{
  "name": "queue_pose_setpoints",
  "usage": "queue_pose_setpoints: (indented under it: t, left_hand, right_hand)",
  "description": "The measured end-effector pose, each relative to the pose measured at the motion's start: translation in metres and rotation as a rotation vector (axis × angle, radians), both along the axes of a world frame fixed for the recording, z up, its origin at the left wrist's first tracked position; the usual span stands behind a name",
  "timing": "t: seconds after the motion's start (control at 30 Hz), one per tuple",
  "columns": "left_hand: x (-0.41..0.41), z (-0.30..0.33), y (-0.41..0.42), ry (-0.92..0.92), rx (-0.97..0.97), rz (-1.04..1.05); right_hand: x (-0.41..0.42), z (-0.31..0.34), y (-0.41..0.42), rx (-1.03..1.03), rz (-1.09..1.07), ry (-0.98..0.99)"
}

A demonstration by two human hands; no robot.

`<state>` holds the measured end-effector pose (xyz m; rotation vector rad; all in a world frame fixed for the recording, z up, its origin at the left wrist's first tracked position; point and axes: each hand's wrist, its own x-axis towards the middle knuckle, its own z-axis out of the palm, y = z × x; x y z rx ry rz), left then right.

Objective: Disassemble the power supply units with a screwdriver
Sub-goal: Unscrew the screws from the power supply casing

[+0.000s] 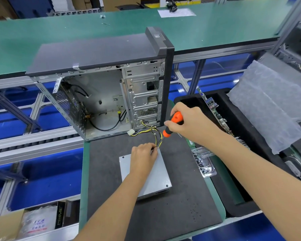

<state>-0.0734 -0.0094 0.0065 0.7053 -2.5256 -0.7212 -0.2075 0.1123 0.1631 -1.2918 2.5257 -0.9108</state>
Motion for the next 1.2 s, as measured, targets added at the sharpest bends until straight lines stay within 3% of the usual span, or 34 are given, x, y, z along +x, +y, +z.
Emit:
queue_pose_setpoints:
  t: [1.2]
  left_hand:
    - [0.001, 0.002, 0.002, -0.023, 0.016, 0.049]
  right_hand:
    - [0.002, 0.023, -0.025, 0.237, 0.156, 0.039]
